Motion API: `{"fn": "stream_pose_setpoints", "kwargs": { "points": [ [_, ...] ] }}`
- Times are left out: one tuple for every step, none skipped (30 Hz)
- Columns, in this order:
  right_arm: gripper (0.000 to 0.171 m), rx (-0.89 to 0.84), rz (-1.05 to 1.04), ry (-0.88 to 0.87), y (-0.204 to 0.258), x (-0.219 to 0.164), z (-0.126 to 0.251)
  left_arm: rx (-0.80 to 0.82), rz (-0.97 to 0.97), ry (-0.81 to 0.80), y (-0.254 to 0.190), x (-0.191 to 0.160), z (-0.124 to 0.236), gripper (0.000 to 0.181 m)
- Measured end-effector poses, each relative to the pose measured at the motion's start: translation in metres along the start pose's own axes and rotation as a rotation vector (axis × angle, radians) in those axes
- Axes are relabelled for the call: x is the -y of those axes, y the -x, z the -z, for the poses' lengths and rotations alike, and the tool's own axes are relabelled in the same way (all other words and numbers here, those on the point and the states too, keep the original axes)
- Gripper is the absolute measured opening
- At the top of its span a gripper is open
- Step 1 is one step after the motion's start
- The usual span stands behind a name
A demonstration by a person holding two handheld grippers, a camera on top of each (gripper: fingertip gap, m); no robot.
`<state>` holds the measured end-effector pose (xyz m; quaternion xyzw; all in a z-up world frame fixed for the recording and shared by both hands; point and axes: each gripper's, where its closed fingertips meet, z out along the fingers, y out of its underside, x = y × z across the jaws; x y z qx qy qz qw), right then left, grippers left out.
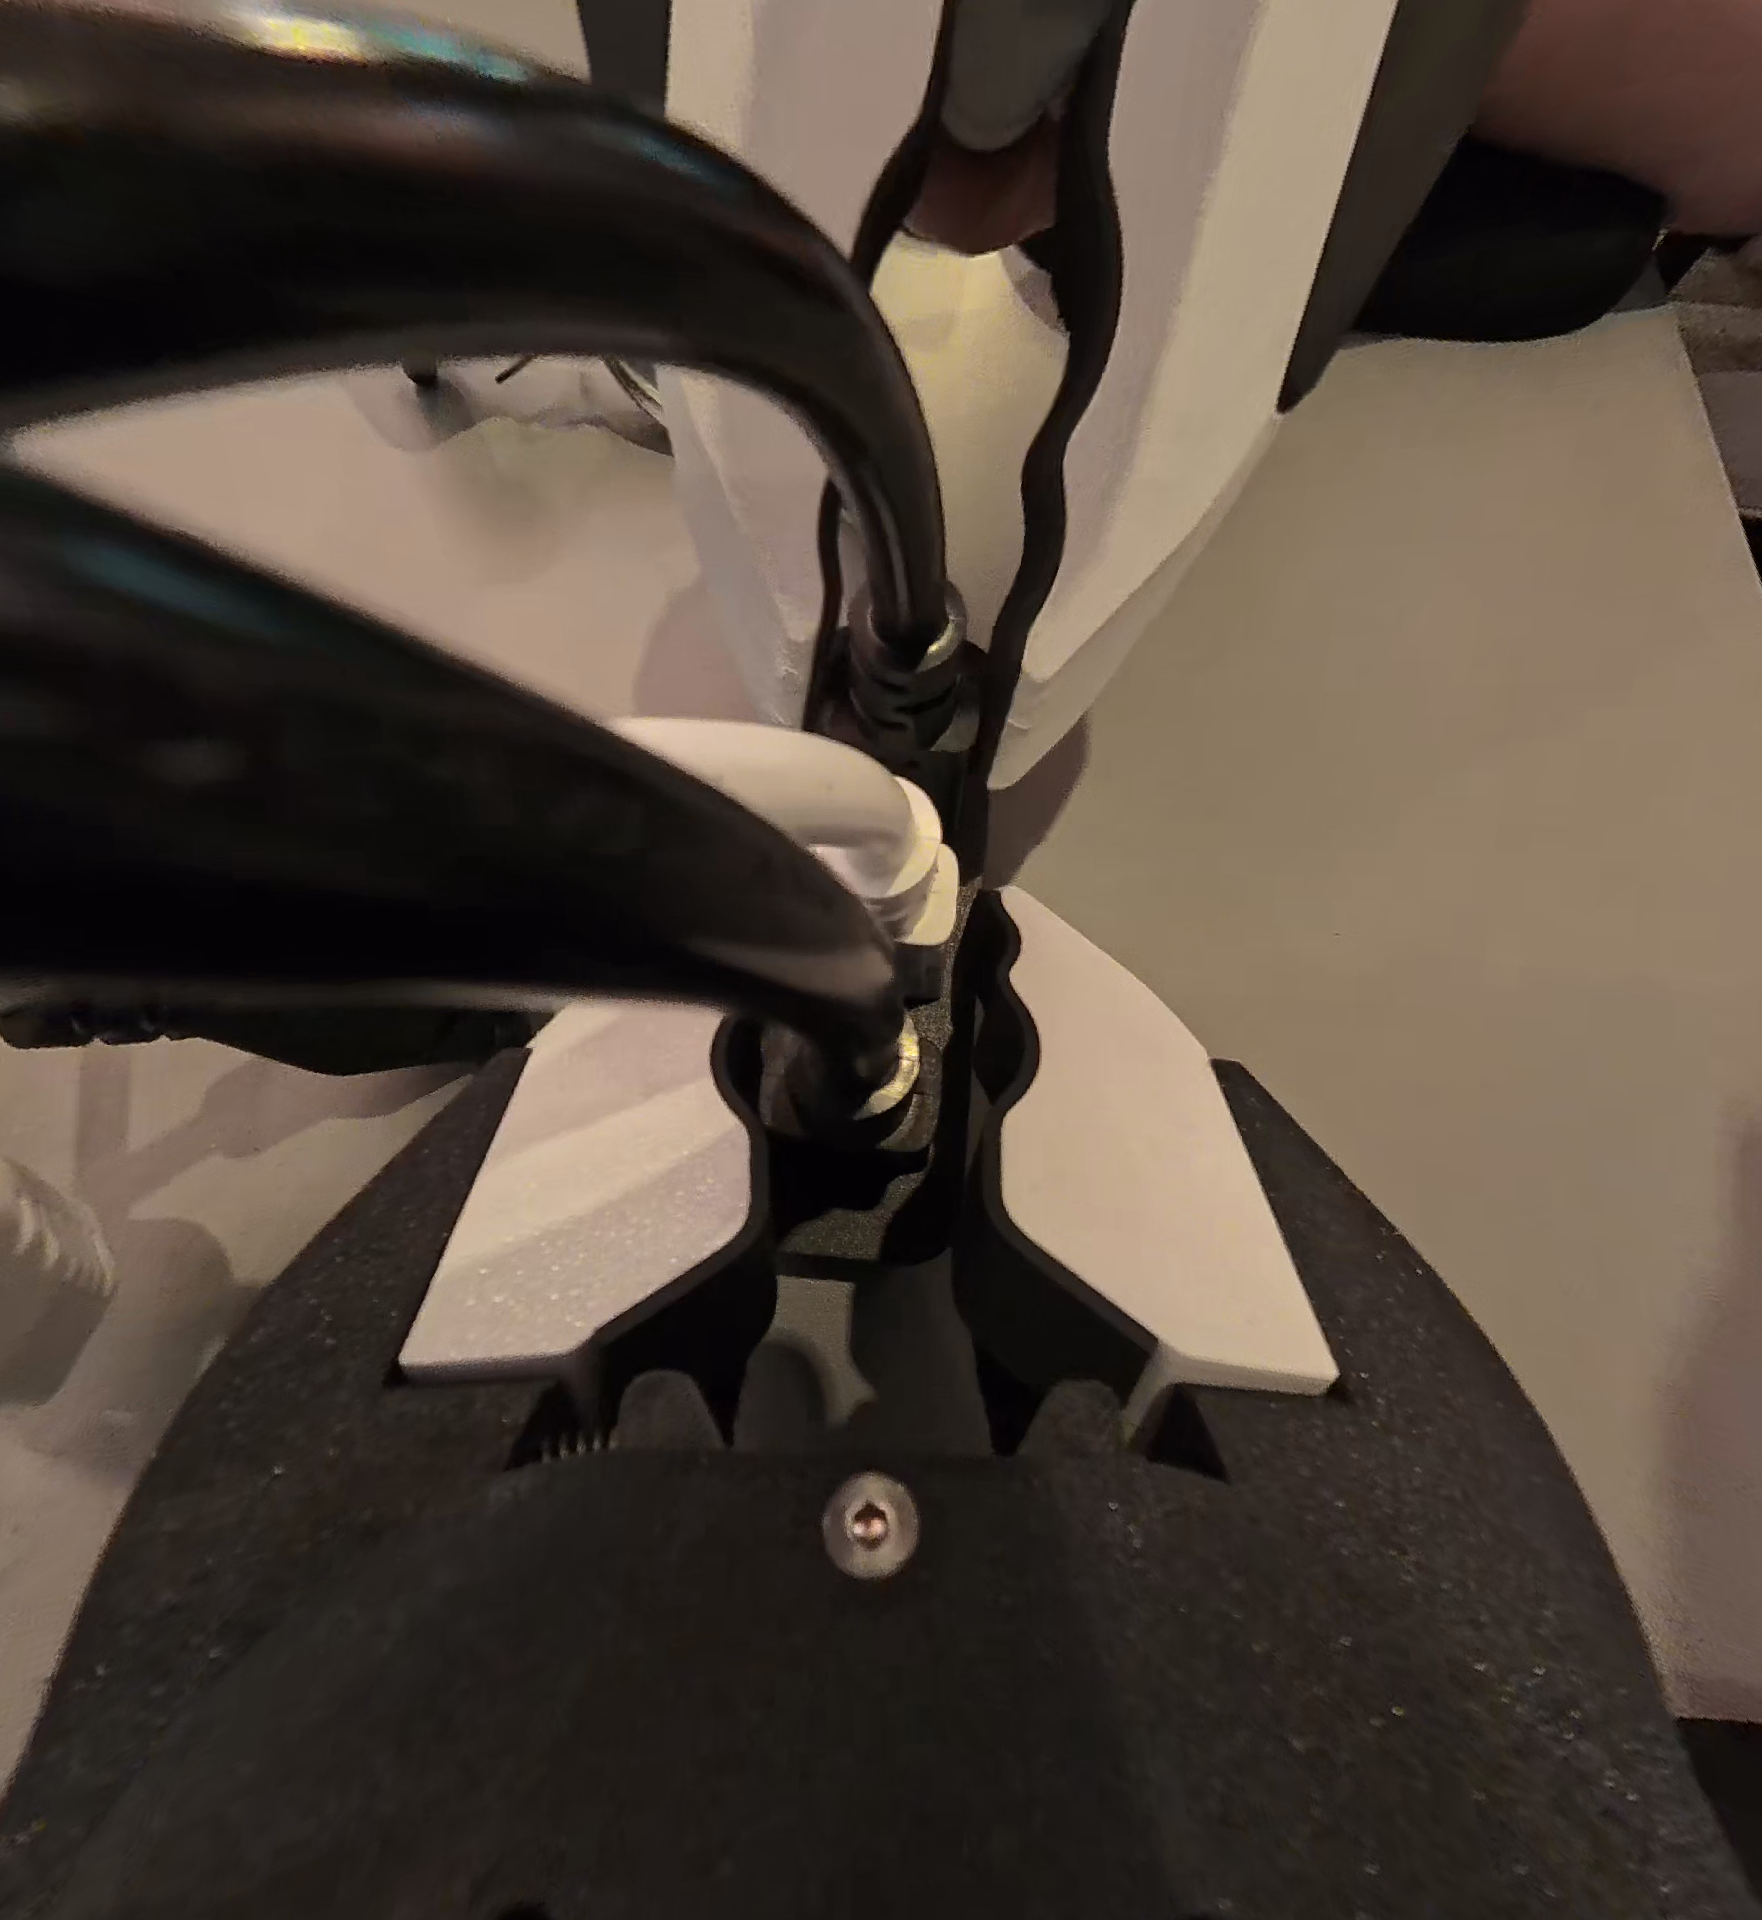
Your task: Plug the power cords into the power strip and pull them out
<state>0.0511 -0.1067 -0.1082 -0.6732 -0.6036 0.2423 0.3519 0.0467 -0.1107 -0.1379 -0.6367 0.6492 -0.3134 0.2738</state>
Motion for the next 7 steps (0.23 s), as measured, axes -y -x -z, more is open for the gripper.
{"fn": "stream_pose_setpoints", "kwargs": {
  "points": [
    [0.026, -0.003, -0.016, 0.020, 0.0003, -0.0008, -0.0009, 0.000, -0.002, -0.001, 0.0000, 0.0000, 0.0000, 0.038],
    [0.026, -0.003, -0.036, 0.043, 0.0001, -0.0021, -0.0013, 0.001, -0.001, -0.002, 0.0000, 0.0002, 0.0000, 0.038],
    [0.025, -0.003, -0.042, 0.060, 0.0002, -0.0025, -0.0012, 0.001, -0.001, -0.003, -0.0001, 0.0003, -0.0001, 0.038],
    [0.025, -0.009, -0.029, 0.071, 0.0002, -0.0028, -0.0012, 0.001, -0.001, -0.001, -0.0002, 0.0004, -0.0001, 0.038],
    [0.025, -0.016, -0.009, 0.076, 0.0003, -0.0028, -0.0013, 0.002, -0.004, 0.000, -0.0004, 0.0007, -0.0003, 0.038],
    [0.025, -0.020, 0.002, 0.076, 0.0003, -0.0028, -0.0012, -0.006, -0.007, -0.003, -0.0016, 0.0010, -0.0014, 0.041],
    [0.025, -0.021, 0.001, 0.072, 0.0002, -0.0025, -0.0013, -0.009, -0.009, 0.022, -0.0025, -0.0031, -0.0059, 0.047]
  ]
}}
